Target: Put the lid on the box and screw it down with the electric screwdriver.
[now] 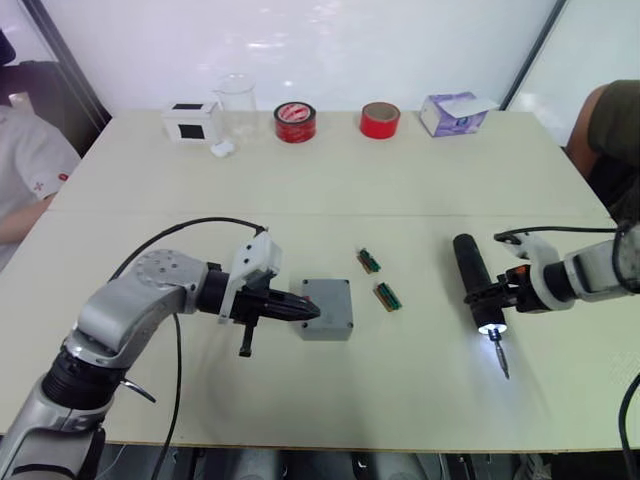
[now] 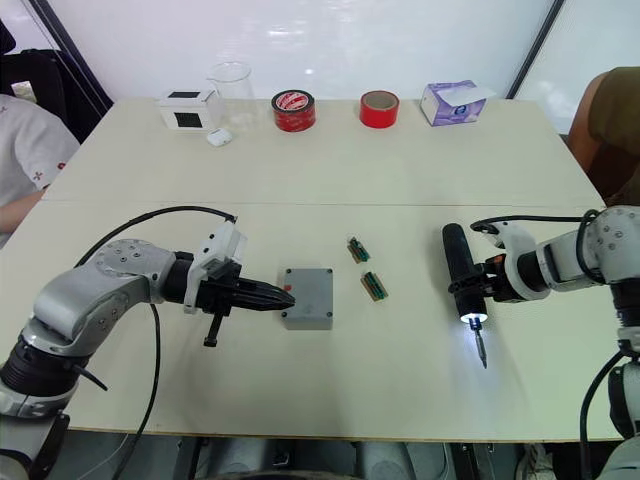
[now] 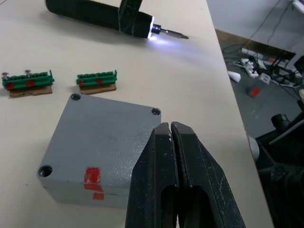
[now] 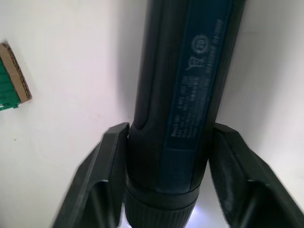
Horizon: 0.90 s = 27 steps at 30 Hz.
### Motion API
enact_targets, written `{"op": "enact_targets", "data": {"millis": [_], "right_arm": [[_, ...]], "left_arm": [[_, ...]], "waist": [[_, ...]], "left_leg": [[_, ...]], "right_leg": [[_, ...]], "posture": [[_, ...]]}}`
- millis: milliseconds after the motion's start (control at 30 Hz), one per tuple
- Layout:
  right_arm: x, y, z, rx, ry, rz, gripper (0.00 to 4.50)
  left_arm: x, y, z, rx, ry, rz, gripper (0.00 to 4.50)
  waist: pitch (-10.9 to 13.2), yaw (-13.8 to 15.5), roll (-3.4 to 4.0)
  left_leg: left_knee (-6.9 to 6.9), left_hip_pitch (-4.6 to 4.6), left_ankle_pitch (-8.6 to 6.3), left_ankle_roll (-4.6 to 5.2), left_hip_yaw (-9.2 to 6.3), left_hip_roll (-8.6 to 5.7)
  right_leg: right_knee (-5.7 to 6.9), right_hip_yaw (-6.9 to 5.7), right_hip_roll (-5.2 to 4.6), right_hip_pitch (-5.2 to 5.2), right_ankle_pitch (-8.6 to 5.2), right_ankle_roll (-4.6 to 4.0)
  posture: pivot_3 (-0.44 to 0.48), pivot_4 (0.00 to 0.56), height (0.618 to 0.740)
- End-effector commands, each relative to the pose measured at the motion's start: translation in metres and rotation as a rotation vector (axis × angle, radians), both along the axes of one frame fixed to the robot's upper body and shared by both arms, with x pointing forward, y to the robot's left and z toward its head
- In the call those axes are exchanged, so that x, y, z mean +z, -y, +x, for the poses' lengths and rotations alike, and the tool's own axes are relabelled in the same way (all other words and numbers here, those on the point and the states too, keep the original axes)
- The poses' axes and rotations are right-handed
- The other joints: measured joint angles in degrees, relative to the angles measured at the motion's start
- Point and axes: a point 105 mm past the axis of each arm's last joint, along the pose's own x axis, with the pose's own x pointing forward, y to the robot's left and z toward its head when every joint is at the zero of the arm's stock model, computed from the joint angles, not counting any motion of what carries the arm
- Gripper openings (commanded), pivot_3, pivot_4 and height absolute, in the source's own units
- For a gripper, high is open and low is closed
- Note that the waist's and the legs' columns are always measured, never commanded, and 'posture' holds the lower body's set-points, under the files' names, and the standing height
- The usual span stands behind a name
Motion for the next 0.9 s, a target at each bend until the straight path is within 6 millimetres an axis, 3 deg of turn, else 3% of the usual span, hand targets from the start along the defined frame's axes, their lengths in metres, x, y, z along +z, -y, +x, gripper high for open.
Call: {"op": "enact_targets", "data": {"millis": [33,100,333,600,800,900], "right_arm": [[0.007,0.001,0.004,0.005,0.032,-0.026,4.09],[0.005,0.001,0.004,0.011,0.029,-0.037,4.48],[0.017,-0.004,0.009,0.039,0.092,-0.040,4.48],[0.052,-0.017,0.015,0.109,0.232,0.018,4.48],[0.079,-0.028,0.016,0.281,0.412,-0.125,4.48],[0.089,-0.051,0.007,0.465,0.510,-0.146,4.48]], "left_arm": [[0.008,-0.006,0.004,0.036,0.030,-0.017,0.00],[0.011,-0.011,0.011,0.079,0.046,-0.023,0.00],[0.025,-0.031,0.030,0.216,0.067,-0.060,0.00],[0.030,-0.046,0.043,0.331,0.061,-0.104,0.00],[0.000,-0.052,0.044,0.379,0.060,-0.003,0.00],[-0.013,-0.048,0.040,0.369,0.049,0.031,0.00]], "waist": [[0.00,0.04,-0.01],[-0.01,0.02,-0.03],[-0.02,-0.02,-0.04],[-0.02,-0.03,-0.03],[-0.02,-0.04,-0.01],[-0.02,-0.03,-0.02]], "left_leg": [[0.00,0.00,0.00,0.00,0.00,0.00],[0.03,0.01,0.00,0.00,0.00,-0.01],[0.05,0.05,0.00,-0.01,-0.01,-0.01],[0.05,0.05,0.00,-0.01,-0.01,0.00],[0.04,0.05,0.00,-0.01,-0.01,0.00],[0.04,0.05,0.00,-0.02,0.00,0.00]], "right_leg": [[0.00,0.00,-0.01,0.01,0.00,0.00],[-0.01,0.00,-0.02,0.04,0.00,0.00],[0.01,0.00,-0.01,0.07,0.01,0.00],[0.05,-0.01,-0.02,0.05,0.02,0.02],[0.05,-0.01,-0.05,0.05,0.02,0.02],[0.05,-0.02,-0.05,0.04,0.02,0.02]], "posture": [[0.000,0.150,0.740],[0.000,0.150,0.740],[0.000,0.150,0.740],[0.000,0.150,0.740],[0.000,0.150,0.740],[0.000,0.150,0.740]]}}
